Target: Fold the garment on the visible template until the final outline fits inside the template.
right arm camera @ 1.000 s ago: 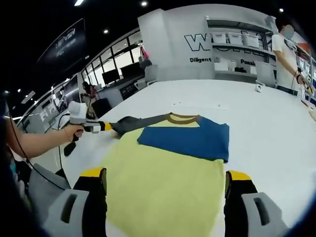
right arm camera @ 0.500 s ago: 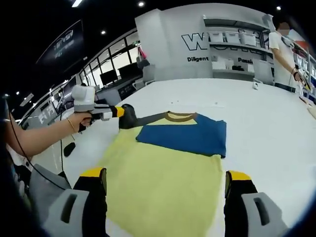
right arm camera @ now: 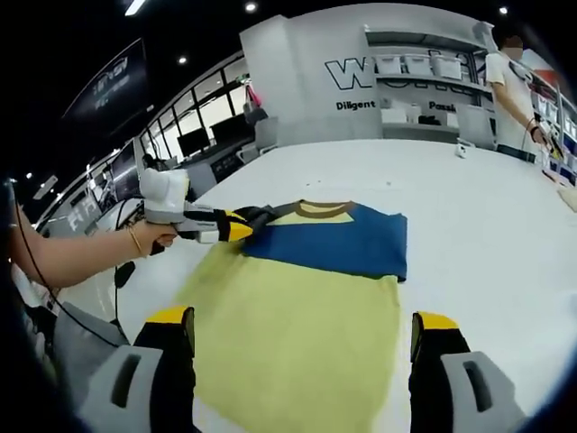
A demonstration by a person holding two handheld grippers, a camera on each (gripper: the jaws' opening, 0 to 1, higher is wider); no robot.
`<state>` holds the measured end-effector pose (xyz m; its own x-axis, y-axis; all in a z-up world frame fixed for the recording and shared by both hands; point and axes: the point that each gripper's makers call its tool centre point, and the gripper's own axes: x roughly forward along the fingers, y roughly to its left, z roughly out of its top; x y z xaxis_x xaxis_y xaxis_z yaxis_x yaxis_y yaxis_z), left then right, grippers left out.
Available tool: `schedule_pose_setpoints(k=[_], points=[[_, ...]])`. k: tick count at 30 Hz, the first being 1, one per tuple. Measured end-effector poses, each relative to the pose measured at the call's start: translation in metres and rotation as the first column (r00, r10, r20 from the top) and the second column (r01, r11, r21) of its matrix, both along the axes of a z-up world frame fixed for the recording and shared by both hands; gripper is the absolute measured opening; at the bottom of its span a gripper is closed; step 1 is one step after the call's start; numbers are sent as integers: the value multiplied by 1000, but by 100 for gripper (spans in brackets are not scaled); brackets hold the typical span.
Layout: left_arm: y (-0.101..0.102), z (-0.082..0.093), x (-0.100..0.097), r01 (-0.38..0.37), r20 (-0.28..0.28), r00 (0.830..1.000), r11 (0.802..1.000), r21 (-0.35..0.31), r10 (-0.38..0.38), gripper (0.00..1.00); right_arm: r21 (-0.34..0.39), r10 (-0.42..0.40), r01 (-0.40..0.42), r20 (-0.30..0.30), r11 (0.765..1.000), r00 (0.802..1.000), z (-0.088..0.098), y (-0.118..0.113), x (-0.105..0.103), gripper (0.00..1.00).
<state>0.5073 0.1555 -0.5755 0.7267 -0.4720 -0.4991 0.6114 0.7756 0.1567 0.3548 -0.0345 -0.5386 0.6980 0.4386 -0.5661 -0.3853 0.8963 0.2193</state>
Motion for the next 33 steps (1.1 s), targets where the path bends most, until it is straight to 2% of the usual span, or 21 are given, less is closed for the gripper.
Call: schedule_pose_setpoints(k=[3, 6, 7, 12, 14, 16, 18, 20, 22, 23, 24, 28, 31, 33], points=[[13, 12, -2, 22, 50, 998, 1000, 16, -23, 44, 2, 4, -4, 2, 1000, 1000, 1, 2, 0, 99], [22, 16, -3, 28, 60, 998, 999, 31, -30, 47, 4, 6, -6, 4, 1000, 1000, 1, 3, 0, 99], [44, 23, 1, 39, 78, 996, 999, 36, -41, 49, 6, 9, -9, 3, 1000, 1000, 1, 4, 0, 99], [70, 21, 13, 21, 56, 998, 999, 29, -23, 49, 5, 18, -18, 5, 1000, 1000, 1, 7, 0, 99], [75, 17, 16, 30, 52, 998, 999, 37, -32, 47, 5, 26, -26, 11, 1000, 1000, 2, 8, 1, 99], [76, 7, 20, 62, 11, 998, 998, 31, -62, 45, -3, 41, -41, 12, 999, 999, 3, 9, 0, 99], [79, -2, 23, 86, -7, 996, 995, 59, -85, 40, -10, 45, -45, 11, 999, 999, 3, 9, 0, 99], [86, -19, 24, 129, -59, 991, 981, 144, -121, 34, -18, 46, -46, 12, 999, 999, 2, 9, 1, 99], [86, -28, 25, 160, -79, 986, 973, 164, -148, 29, -22, 45, -45, 11, 999, 999, 2, 8, 2, 99], [85, -31, 26, 167, -88, 984, 973, 162, -154, 29, -23, 45, -44, 10, 999, 999, 1, 8, 2, 99], [82, -37, 24, 195, -124, 976, 970, 143, -178, 29, -23, 43, -43, 10, 999, 999, 1, 7, 2, 99], [78, -43, 32, 219, -133, 971, 965, 146, -200, 27, -23, 32, -32, 8, 999, 999, 0, 4, 2, 99], [76, -50, 30, 240, -178, 960, 961, 137, -215, 14, -28, 25, -25, 5, 999, 1000, 0, 1, 1, 99], [75, -50, 27, 240, -200, 956, 963, 121, -214, 2, -28, 18, -18, 7, 999, 1000, 0, 0, 1, 99]])
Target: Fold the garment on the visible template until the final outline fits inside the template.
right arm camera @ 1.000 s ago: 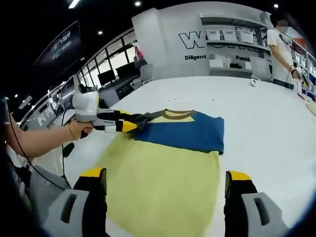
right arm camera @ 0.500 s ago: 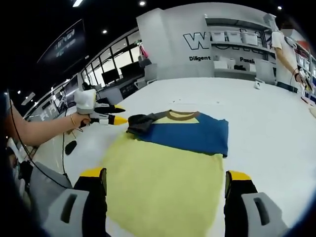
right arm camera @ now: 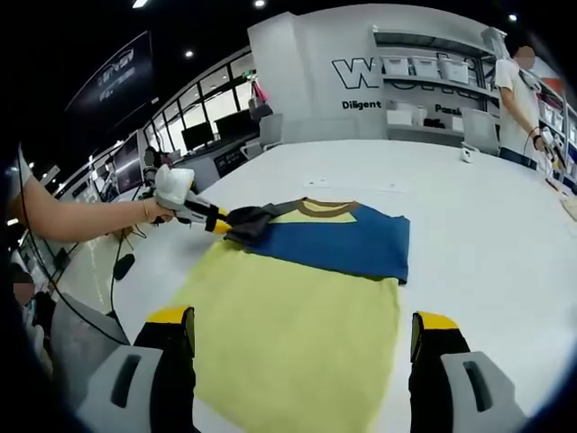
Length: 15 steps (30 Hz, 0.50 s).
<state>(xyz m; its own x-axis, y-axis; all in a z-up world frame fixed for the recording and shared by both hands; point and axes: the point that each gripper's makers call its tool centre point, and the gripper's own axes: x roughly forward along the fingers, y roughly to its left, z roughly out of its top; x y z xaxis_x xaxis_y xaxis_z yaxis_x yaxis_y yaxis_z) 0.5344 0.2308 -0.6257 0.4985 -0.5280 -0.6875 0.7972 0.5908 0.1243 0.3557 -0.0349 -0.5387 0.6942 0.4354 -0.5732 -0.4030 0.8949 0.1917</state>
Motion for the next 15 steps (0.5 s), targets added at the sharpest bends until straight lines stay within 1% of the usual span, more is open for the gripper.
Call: schedule_pose_setpoints(k=[1, 2, 3, 5, 10, 12, 15], points=[[-1, 0, -2, -8, -23, 1000, 1000, -14, 8, 1, 0, -4, 4, 0, 1000, 1000, 0, -1, 0, 99], [0, 2, 0, -10, -15, 1000, 1000, -9, 10, 1, 0, -6, 6, 0, 1000, 1000, 0, -1, 0, 99], [1, 4, -3, 1, -8, 1000, 1000, -3, -1, 1, 2, -7, 7, 3, 1000, 1000, 1, -1, 0, 99], [2, 9, -5, -1, -2, 1000, 1000, 0, 1, 1, 5, -5, 5, 5, 1000, 1000, 3, 1, 0, 99], [12, 31, -10, -16, 14, 1000, 1000, -2, 16, 1, 6, 7, -7, 16, 1000, 1000, 8, 5, 0, 99], [16, 35, -10, -21, 23, 1000, 1000, 4, 21, 1, 8, 12, -12, 22, 1000, 1000, 10, 7, 0, 99], [32, 46, -11, -50, 44, 998, 997, 52, 47, 1, 9, 17, -17, 25, 1000, 1000, 12, 8, -1, 99]])
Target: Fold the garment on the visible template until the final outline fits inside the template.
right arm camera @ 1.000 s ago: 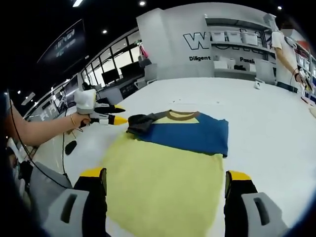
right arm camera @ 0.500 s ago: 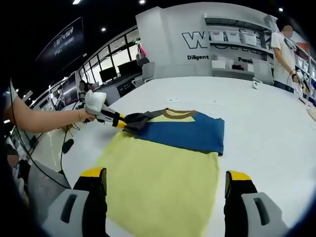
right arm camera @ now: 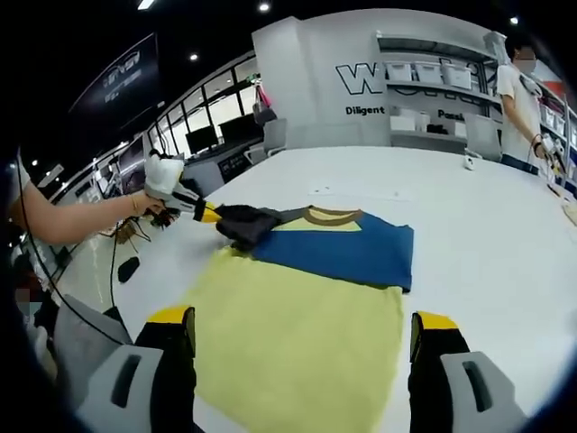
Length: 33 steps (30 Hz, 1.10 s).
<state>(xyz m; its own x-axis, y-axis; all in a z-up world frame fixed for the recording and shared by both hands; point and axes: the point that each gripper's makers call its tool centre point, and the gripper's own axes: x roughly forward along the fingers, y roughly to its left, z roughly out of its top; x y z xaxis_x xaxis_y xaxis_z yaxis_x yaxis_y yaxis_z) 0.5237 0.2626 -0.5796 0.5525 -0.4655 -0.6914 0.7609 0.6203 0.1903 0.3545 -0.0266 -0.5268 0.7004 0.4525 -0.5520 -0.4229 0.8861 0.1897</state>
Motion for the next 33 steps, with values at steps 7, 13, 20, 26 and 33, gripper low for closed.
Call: schedule_pose_setpoints(k=[7, 13, 20, 26, 33], points=[[42, 25, -9, -96, 7, 995, 992, 87, 96, 1, 9, 10, -10, 18, 1000, 1000, 8, 4, -3, 98], [91, 37, -33, -237, -97, 961, 953, 189, 258, 3, 12, 39, -39, 32, 999, 999, 14, 14, -8, 98], [129, 37, -24, -337, -33, 935, 916, 219, 352, 7, 9, 50, -50, 34, 999, 998, 15, 20, -12, 98], [175, 39, -33, -474, -2, 875, 858, 199, 484, 27, 4, 44, -44, 37, 999, 998, 17, 19, -13, 98], [202, 29, -48, -602, -45, 795, 795, 70, 605, 42, 5, 49, -50, 32, 999, 998, 15, 25, -14, 99]])
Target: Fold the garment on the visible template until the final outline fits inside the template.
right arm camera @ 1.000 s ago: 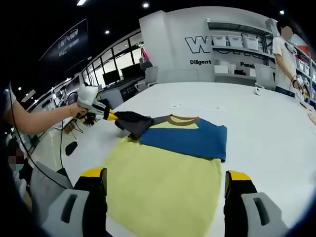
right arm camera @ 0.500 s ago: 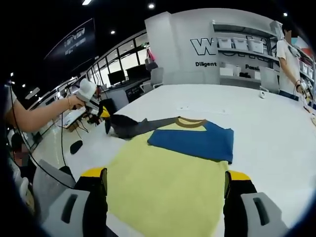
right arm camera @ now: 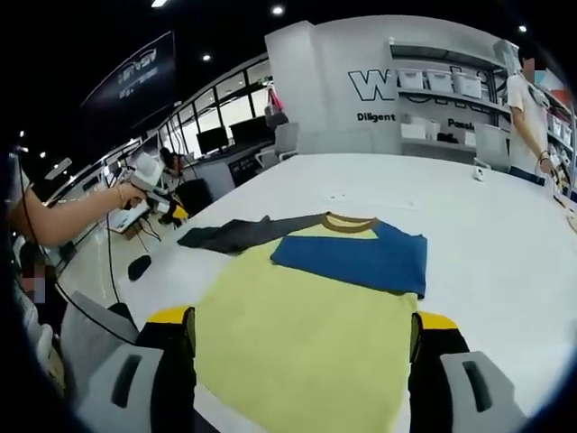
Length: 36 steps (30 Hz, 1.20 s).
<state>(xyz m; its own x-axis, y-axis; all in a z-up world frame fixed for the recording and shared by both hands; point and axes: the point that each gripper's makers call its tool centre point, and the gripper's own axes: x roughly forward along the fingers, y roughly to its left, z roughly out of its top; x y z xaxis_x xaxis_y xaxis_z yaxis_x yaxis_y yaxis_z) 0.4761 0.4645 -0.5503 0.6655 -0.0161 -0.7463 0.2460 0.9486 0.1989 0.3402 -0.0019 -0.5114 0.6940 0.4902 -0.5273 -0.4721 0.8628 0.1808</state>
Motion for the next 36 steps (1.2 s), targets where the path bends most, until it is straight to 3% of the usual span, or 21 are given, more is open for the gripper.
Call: schedule_pose_setpoints(k=[3, 7, 11, 13, 15, 19, 22, 25, 26, 30, 31, 33, 36], points=[[6, -8, -6, -40, -3, 999, 998, -46, 40, 56, 1, 4, -4, 3, 1000, 1000, 1, 2, 0, 99], [8, -26, -12, -30, 1, 1000, 995, -93, 30, 71, -8, 8, -8, 2, 1000, 1000, 0, 2, -1, 99], [11, -38, -13, -50, 10, 999, 989, -139, 52, 75, -21, 25, -25, 8, 999, 1000, 2, 3, -4, 99], [13, -47, -15, -91, -21, 996, 982, -167, 89, 77, -42, 31, -31, 12, 999, 999, 1, 2, -6, 99], [17, -52, -17, -108, -37, 994, 980, -168, 103, 74, -51, 31, -30, 9, 998, 999, 0, 0, -7, 99], [25, -72, -25, -210, -106, 976, 954, -215, 191, 70, -57, 28, -28, -1, 998, 1000, -3, -2, -9, 99], [28, -75, -22, -214, -83, 976, 949, -231, 200, 65, -62, 20, -21, -6, 998, 1000, -4, -4, -11, 99], [27, -80, -24, -309, -118, 951, 898, -312, 286, 59, -65, 4, -4, -10, 998, 1000, -6, -8, -11, 99], [29, -80, -22, -314, -102, 949, 893, -322, 297, 58, -66, 0, -1, -11, 998, 1000, -6, -9, -11, 99], [31, -91, -28, -326, -135, 945, 899, -292, 298, 53, -71, -13, 12, -10, 997, 1000, -5, -12, -12, 99], [32, -89, -27, -310, -118, 951, 907, -284, 287, 50, -73, -18, 18, -8, 997, 1000, -5, -14, -12, 99], [34, -89, -26, -319, -123, 947, 905, -281, 296, 47, -73, -24, 23, -9, 997, 1000, -5, -15, -12, 99], [37, -92, -29, -303, -149, 950, 927, -223, 275, 36, -72, -29, 28, -10, 997, 1000, -5, -15, -12, 99]])
